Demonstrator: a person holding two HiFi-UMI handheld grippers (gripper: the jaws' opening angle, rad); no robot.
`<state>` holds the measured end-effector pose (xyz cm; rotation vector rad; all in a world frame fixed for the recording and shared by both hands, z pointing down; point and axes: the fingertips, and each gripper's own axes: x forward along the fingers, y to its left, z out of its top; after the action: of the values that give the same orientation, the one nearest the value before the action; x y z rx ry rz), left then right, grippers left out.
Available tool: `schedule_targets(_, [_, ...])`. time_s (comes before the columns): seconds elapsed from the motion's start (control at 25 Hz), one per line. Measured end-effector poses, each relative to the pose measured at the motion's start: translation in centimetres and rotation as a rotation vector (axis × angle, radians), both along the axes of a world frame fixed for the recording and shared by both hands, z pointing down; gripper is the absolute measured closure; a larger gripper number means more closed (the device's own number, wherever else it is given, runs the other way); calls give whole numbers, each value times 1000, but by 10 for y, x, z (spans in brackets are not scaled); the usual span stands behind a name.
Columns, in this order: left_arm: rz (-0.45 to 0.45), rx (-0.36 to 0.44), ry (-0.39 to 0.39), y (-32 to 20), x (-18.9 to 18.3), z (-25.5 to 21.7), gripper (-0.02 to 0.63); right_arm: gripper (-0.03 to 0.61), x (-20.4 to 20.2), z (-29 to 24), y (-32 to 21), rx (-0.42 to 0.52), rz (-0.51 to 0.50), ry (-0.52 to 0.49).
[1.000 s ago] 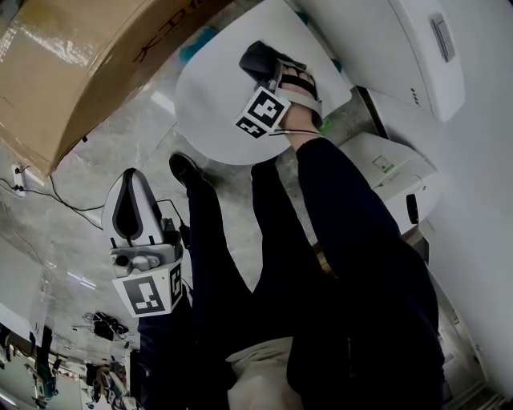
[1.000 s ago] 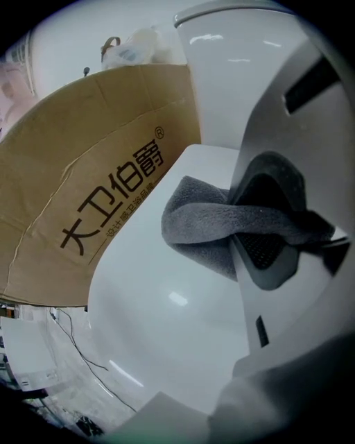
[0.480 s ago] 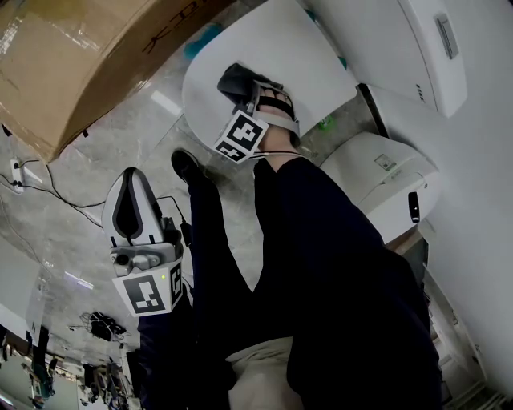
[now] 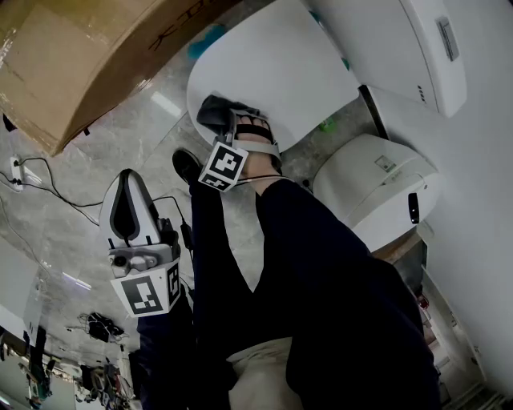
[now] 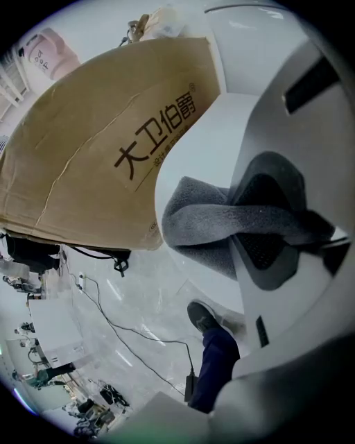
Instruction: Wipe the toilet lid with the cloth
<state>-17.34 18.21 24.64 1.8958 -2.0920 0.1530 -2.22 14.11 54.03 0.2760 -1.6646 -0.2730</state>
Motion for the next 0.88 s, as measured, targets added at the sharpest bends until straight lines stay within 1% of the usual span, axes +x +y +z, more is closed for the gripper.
schedule_targets(0.24, [8,-2,-2,-1,4,2,598,512,-17,2,33,-50,0,-23])
schedule_targets(0.32, [12,-4,-6,-2,5,1,598,512,-21,2,39,-84,12,-44])
schedule_targets(0.4, [16,-4,-11,-4,7,0,598,512,-23,3,43,-147,48,-86])
schedule_targets(0.52, [32,-8,-16,-8,11,1,598,512,-24,1,45,-270,112,-160])
schedule_targets(0.6, [43,-12,-21,-12,15,3,598,512,-26,-7,39,-316,119,-212])
schedule_targets(0.68, [50,-13,-23,-17,20,4,598,512,-23,-16,25,-316,119,-255])
schedule_targets(0.76, [55,-13,-22,-22,25,5,598,512,-15,-23,0,-291,150,-283])
schedule_targets(0.84, [59,-14,-20,-28,31,4,598,512,-2,-30,-37,-248,195,-294])
schedule_targets(0.88, [60,-13,-20,-30,33,4,598,512,5,-35,-59,-209,201,-289])
